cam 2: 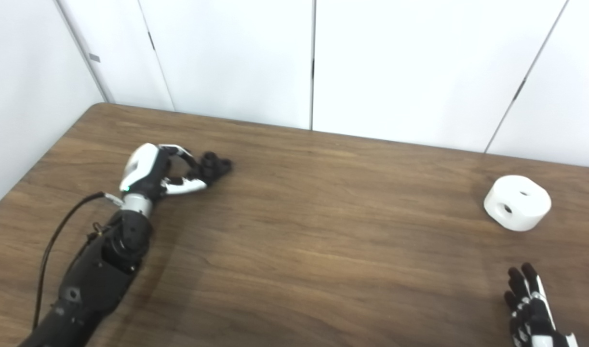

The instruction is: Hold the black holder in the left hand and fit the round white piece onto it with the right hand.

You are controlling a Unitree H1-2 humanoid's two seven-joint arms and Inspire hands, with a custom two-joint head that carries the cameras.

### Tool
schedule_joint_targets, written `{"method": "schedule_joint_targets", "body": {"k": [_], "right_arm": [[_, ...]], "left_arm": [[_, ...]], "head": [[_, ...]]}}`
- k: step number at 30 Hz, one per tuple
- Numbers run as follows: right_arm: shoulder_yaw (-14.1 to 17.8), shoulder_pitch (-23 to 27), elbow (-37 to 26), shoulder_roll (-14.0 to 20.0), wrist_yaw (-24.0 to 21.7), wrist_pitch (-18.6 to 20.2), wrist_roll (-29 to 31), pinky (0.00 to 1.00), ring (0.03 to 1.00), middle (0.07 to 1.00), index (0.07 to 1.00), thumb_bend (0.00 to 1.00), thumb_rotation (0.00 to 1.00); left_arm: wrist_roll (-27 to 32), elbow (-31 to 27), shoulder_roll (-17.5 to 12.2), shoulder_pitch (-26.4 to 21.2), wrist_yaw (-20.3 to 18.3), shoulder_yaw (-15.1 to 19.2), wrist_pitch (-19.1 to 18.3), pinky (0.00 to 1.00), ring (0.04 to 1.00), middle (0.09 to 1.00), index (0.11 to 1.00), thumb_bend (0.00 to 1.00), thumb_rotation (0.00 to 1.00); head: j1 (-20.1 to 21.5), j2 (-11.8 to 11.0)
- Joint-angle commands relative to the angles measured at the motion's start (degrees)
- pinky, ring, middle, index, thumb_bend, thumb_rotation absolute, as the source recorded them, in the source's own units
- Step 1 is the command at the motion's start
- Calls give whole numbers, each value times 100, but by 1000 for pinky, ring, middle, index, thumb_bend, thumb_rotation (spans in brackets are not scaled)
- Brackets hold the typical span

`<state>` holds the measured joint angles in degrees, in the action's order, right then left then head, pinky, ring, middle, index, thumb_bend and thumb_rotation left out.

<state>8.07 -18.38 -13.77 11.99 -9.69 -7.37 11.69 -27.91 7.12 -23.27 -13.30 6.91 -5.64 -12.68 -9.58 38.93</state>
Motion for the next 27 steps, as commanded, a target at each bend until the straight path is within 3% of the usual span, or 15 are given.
{"method": "schedule_joint_targets", "body": {"k": [1,11,16,27], "right_arm": [[-35,-40,-130,-25,2,-66,-27,1000,1000,972,999,616,960],[-119,-54,-214,-78,71,-81,-127,1000,1000,975,996,593,955],[-188,-43,-243,-139,98,-79,-200,1000,1000,977,1000,599,937],[-353,-90,-570,-366,304,186,-612,1000,1000,970,1000,638,934]], "left_arm": [[-18,-351,48,78,-294,-165,-8,751,857,781,488,514,55],[-8,-1261,193,556,-1186,-891,43,860,880,801,489,511,61],[-105,-1493,202,741,-1507,-1372,348,758,872,804,489,511,60],[-971,-1962,10,1045,-2074,-2316,753,801,888,827,491,510,58]], "head": [[16,7],[341,83],[593,136],[1095,296]]}}
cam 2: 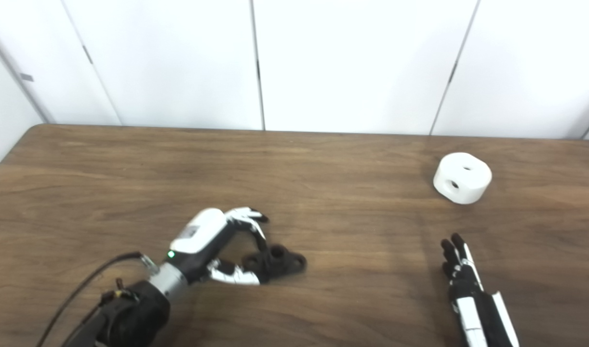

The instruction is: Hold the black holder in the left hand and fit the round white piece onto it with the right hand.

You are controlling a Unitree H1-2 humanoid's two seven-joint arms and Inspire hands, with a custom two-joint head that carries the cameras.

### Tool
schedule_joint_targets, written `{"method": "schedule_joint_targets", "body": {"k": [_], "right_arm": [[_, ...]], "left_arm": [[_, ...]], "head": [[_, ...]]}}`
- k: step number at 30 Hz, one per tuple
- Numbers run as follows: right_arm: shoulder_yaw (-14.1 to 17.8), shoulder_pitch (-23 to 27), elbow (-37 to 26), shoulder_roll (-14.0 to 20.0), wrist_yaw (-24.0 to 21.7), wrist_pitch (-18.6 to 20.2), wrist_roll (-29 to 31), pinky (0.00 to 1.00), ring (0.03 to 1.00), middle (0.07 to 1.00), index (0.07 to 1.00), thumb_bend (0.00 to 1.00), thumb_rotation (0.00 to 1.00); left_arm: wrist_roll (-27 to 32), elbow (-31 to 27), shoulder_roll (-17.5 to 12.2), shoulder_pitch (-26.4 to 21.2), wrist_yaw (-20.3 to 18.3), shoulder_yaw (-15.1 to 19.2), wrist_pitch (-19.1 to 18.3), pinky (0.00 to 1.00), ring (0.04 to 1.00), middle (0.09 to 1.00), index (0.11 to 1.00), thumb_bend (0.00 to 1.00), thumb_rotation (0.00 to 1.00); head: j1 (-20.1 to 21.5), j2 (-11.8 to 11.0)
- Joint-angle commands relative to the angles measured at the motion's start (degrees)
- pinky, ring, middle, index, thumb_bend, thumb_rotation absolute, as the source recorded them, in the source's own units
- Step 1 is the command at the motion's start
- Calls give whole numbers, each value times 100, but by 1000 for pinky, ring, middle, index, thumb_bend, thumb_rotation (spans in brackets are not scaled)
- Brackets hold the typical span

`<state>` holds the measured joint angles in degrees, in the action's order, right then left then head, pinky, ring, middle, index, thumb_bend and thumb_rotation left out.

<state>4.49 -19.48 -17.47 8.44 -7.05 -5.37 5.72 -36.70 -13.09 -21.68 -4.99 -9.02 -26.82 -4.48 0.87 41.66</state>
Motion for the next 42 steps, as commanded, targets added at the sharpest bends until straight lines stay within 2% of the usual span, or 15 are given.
{"method": "schedule_joint_targets", "body": {"k": [1,7,11,19,22,25,27,31,34,37,42], "right_arm": [[-6,21,-210,-16,42,-2,-23,1000,1000,971,1000,629,936],[-73,67,-243,-74,110,50,-164,1000,1000,963,996,625,937],[-115,64,-280,-77,113,78,-190,1000,1000,968,999,639,947],[-81,125,-500,-59,198,322,-284,1000,1000,975,998,635,929],[14,225,-634,-51,310,520,-388,1000,1000,976,998,638,843],[164,460,-716,-49,503,697,-511,1000,1000,978,993,655,688],[232,635,-816,-40,652,906,-768,1000,1000,981,994,662,608],[174,1033,-1047,100,989,1655,-2330,1000,982,951,986,733,601],[132,1295,-1102,176,1017,2090,-3047,1000,962,938,977,784,550],[121,1509,-1077,264,975,2291,-3465,992,974,943,972,787,498],[116,1824,-1006,427,831,2643,-3795,1000,1000,980,989,800,503]], "left_arm": [[-181,-5,-158,246,-511,-223,-51,808,888,824,491,510,57],[-778,-293,-161,429,-759,-296,-87,860,888,823,491,512,57],[-1252,-340,-173,511,-752,-354,22,894,880,816,491,513,58],[-1499,-292,-134,592,-683,-274,121,912,894,823,491,512,57],[-1492,-254,-153,596,-646,-228,175,913,895,823,491,512,57],[-1507,-213,-175,594,-578,-156,253,910,890,821,491,512,57],[-1521,-186,-181,591,-535,-101,294,905,885,818,491,513,57],[-1500,-74,-235,587,-427,10,420,891,876,812,491,513,56],[-1482,-29,-270,627,-404,85,508,885,870,808,491,512,56],[-1418,41,-317,661,-396,146,589,886,872,807,491,512,56],[-1278,162,-394,695,-407,274,743,872,871,811,491,510,58]], "head": [[60,32],[148,107],[208,150],[343,215],[440,202],[548,192],[620,198],[834,129],[997,86],[1223,2],[1550,-92]]}}
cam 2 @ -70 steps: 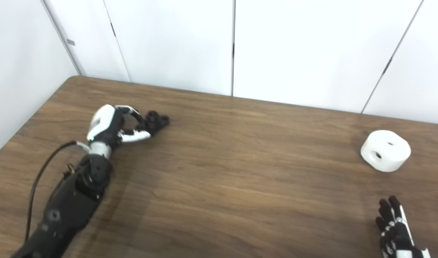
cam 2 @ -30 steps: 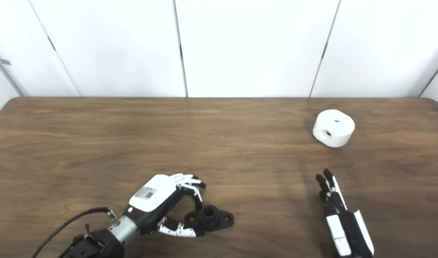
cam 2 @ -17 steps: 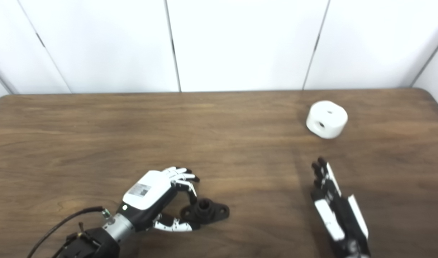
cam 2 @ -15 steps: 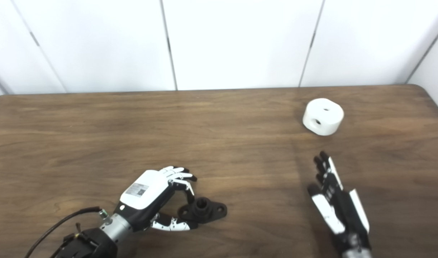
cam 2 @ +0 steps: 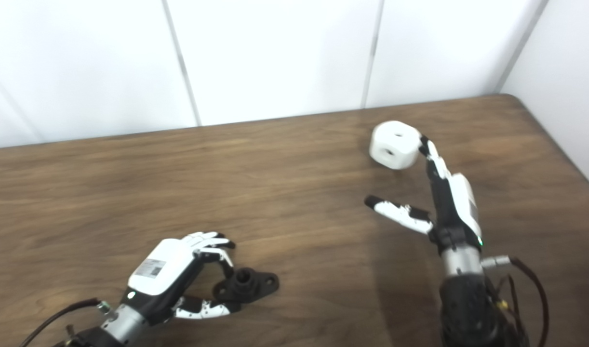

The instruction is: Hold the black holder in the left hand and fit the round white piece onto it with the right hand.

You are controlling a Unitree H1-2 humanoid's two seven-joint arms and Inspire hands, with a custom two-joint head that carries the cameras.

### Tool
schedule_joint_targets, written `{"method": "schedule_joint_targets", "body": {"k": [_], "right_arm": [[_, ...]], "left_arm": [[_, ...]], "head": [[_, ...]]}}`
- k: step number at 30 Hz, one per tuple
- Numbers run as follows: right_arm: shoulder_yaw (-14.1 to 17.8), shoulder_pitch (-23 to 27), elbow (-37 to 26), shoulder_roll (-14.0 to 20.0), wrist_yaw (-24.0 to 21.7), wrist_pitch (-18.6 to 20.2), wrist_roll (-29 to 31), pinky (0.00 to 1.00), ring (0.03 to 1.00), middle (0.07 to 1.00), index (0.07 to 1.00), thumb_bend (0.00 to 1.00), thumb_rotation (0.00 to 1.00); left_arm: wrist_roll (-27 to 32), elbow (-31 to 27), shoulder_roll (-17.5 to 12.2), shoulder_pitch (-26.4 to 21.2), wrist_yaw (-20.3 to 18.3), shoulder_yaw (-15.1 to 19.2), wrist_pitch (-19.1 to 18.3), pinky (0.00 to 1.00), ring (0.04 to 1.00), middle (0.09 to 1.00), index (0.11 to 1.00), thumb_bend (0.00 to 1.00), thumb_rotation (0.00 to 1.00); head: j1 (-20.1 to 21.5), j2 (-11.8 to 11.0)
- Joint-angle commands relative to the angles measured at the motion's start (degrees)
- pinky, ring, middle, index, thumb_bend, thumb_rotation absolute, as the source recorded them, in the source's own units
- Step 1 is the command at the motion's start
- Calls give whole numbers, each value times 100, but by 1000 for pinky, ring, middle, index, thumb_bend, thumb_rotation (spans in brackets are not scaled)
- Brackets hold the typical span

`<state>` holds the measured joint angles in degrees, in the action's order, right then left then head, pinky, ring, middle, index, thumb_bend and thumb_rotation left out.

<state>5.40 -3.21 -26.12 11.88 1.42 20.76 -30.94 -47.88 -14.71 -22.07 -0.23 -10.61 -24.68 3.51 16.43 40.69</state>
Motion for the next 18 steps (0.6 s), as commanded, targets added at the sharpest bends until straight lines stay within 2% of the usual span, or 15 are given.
{"method": "schedule_joint_targets", "body": {"k": [1,6,9,13,16,18], "right_arm": [[22,251,-112,111,-18,57,-157,1000,1000,985,990,808,509],[46,571,96,275,-42,166,-212,963,1000,1000,992,815,486],[29,824,289,402,3,145,-368,905,1000,1000,989,814,452],[15,1127,539,556,-11,178,-495,962,1000,1000,995,805,404],[-4,1381,813,670,-19,244,-579,948,1000,1000,988,808,383],[-26,1516,970,727,-32,308,-641,972,1000,1000,984,816,385]], "left_arm": [[-125,349,-378,224,-232,85,-22,871,872,810,491,510,59],[7,454,-467,228,-144,204,126,878,872,810,491,509,60],[64,491,-524,243,-133,276,185,887,874,815,492,509,60],[105,560,-566,266,-70,335,316,881,869,811,491,509,60],[120,614,-575,283,-55,372,374,880,868,809,491,509,60],[133,644,-571,294,-61,400,400,884,870,810,491,509,60]], "head": [[71,-20],[255,-47],[355,-60],[463,-79],[554,-78],[583,-86]]}}
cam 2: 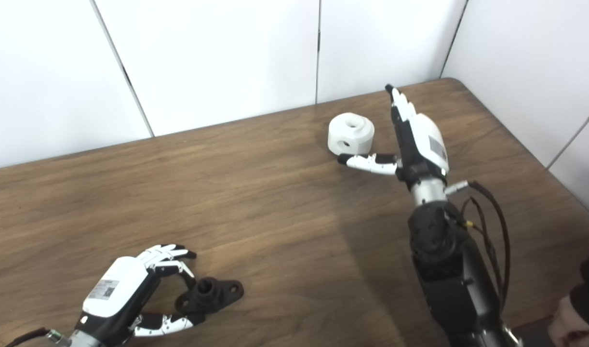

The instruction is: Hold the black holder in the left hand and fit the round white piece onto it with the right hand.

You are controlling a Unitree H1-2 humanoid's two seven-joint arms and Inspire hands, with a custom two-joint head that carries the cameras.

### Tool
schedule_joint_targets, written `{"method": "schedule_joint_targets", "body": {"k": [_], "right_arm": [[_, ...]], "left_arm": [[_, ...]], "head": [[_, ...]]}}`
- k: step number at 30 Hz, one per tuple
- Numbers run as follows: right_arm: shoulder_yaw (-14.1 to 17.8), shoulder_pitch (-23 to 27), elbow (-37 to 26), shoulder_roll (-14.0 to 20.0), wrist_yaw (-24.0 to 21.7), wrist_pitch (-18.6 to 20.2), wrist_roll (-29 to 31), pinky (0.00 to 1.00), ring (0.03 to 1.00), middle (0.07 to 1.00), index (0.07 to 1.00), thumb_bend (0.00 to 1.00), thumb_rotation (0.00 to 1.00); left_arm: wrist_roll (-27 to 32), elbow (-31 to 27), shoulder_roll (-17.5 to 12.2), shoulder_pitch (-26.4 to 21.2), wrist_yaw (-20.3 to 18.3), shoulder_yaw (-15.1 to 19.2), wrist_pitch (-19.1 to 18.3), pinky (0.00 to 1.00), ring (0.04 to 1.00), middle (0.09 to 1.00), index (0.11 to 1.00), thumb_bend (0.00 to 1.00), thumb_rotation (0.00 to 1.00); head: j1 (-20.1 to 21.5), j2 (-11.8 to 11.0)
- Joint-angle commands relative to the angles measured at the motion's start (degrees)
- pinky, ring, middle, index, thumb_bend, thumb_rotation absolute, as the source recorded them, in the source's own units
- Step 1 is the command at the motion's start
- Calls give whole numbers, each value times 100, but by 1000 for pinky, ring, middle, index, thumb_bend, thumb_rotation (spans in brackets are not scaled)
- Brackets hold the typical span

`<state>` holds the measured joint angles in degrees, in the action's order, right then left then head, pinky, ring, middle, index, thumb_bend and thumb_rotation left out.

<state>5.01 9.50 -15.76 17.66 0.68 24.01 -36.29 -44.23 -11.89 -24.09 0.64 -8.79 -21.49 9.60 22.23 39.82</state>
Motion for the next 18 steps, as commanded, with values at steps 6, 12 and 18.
{"method": "schedule_joint_targets", "body": {"k": [6,12,18], "right_arm": [[-172,692,466,421,-150,179,-241,1000,1000,1000,971,837,385],[-421,1150,1063,710,-289,213,-392,1000,1000,1000,915,886,343],[-602,1487,1616,863,-305,228,-443,1000,1000,1000,839,896,323]], "left_arm": [[-235,395,-374,234,-222,122,-151,875,872,811,491,509,60],[-213,394,-384,265,-183,157,-105,873,870,808,491,509,61],[-219,324,-379,287,-244,179,-141,877,872,810,491,509,61]], "head": [[126,2],[106,16],[117,28]]}}
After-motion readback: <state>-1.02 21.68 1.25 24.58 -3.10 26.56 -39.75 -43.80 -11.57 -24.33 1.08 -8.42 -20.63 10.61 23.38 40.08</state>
